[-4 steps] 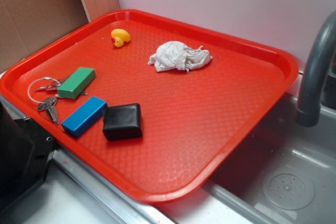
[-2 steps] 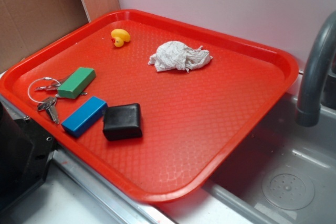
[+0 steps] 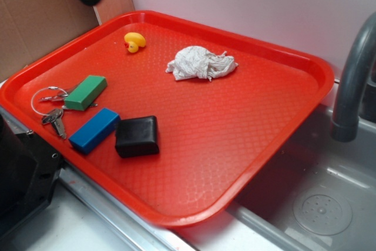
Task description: Grab the white paper.
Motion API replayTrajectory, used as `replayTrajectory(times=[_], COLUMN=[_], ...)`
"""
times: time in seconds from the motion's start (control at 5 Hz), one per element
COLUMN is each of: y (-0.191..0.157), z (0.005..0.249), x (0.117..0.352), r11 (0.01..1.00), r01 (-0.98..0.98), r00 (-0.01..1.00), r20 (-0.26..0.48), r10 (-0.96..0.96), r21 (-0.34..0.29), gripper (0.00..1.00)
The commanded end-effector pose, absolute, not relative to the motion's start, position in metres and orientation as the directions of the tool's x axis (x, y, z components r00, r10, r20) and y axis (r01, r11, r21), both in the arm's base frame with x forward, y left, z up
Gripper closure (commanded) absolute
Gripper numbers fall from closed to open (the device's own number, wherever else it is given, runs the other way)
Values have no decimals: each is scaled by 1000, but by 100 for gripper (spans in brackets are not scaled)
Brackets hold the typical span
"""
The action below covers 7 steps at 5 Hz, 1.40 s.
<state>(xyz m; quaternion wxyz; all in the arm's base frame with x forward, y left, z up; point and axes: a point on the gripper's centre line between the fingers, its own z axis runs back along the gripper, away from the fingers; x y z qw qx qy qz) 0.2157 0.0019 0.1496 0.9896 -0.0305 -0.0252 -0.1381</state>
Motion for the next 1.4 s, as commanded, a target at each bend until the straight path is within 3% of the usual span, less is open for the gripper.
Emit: replayTrajectory(times=[0.0,0.2,0.4,0.6,0.8,1.0,1.2], y=[2,-10,-37,-52,-50,-46,-24], z=[107,84,49,30,34,63,112], x=[305,327,321,308,287,271,245], r11=[919,888,832,828,862,899,944], r01=[393,460,554,560,506,438,326], r00=[885,852,816,824,861,897,937], r20=[267,269,205,125,76,61,113], r10=[-383,-449,-540,-553,-502,-437,-329], r21=[16,23,-13,-32,-40,-6,47], gripper=[0,0,73,100,100,100,100])
